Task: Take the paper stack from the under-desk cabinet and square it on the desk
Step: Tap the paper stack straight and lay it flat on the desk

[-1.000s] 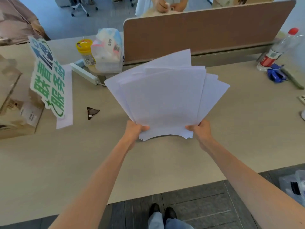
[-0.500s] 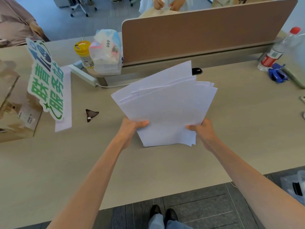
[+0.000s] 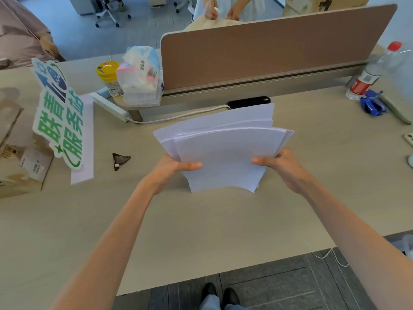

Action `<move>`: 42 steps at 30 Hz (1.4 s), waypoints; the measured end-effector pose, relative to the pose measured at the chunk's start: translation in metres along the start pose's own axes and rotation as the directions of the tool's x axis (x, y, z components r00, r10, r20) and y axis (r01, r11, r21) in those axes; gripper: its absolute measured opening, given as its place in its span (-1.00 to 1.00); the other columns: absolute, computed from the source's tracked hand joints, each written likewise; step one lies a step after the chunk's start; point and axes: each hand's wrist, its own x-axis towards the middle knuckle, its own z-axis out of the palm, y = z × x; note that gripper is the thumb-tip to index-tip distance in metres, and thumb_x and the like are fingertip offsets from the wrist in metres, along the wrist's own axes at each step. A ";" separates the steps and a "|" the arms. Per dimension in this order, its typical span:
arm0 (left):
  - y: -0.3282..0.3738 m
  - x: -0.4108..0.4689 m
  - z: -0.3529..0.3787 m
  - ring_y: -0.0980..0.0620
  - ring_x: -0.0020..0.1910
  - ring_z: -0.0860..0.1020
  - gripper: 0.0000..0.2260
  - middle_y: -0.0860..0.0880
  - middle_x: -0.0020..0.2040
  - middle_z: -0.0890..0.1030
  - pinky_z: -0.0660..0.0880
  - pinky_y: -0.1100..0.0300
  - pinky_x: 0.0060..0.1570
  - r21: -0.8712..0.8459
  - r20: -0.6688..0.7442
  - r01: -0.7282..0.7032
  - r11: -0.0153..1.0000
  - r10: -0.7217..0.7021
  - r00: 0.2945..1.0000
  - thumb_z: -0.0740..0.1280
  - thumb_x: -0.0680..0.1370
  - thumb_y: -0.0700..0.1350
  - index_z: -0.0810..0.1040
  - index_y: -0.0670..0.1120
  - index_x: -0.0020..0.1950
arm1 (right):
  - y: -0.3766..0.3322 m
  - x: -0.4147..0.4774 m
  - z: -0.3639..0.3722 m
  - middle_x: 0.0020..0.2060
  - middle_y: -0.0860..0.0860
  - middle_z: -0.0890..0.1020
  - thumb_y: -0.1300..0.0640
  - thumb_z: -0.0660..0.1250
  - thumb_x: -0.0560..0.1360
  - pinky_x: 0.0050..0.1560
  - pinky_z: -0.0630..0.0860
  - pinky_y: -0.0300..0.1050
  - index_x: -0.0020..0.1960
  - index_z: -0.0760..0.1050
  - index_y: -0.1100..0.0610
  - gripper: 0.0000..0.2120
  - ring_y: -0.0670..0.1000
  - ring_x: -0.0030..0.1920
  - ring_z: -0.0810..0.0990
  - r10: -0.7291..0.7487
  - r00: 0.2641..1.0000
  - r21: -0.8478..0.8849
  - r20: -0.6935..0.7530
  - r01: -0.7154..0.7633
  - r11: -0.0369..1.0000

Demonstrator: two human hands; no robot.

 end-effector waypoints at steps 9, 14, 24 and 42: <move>0.029 0.007 -0.005 0.18 0.13 0.63 -0.51 0.07 0.17 0.67 0.47 0.27 0.19 0.166 0.187 0.122 0.979 -0.152 0.970 0.49 0.28 -0.26 0.57 0.07 0.16 | -0.012 0.006 -0.004 0.19 0.06 0.65 0.27 0.50 0.30 0.26 0.48 0.02 0.27 0.50 0.06 -0.45 0.07 0.22 0.60 0.023 0.962 -0.076 0.274 -0.003 0.997; 0.028 0.010 0.005 0.20 0.05 0.65 -0.52 0.08 0.10 0.68 0.55 0.34 0.05 0.070 0.084 0.044 0.997 -0.050 0.995 0.49 0.28 -0.26 0.57 0.04 0.16 | -0.019 0.006 0.000 0.13 0.03 0.68 0.33 0.50 0.32 0.18 0.53 -0.05 0.14 0.58 0.01 -0.55 0.04 0.16 0.64 -0.012 0.980 -0.059 0.197 0.024 0.998; 0.006 0.010 0.025 0.21 -0.04 0.66 -0.58 0.01 0.11 0.67 0.56 0.35 -0.08 0.025 -0.104 0.027 0.999 -0.024 0.994 0.48 0.42 -0.24 0.53 -0.11 0.26 | -0.018 0.005 0.009 0.10 0.06 0.69 0.32 0.49 0.35 0.12 0.57 -0.04 0.06 0.57 -0.02 -0.63 0.01 0.08 0.67 -0.052 0.995 -0.064 0.086 0.058 0.996; 0.031 -0.023 0.026 0.06 0.06 0.43 -0.46 -0.06 0.27 0.38 0.50 0.21 -0.02 0.784 -0.044 -0.424 0.454 0.722 0.690 0.32 0.54 -0.21 0.25 0.09 0.46 | -0.049 -0.028 0.019 -0.05 -0.16 0.61 0.31 0.46 0.38 -0.13 0.51 -0.41 0.11 0.44 0.06 -0.62 -0.24 -0.10 0.59 -0.396 0.896 -0.267 -0.202 0.338 0.902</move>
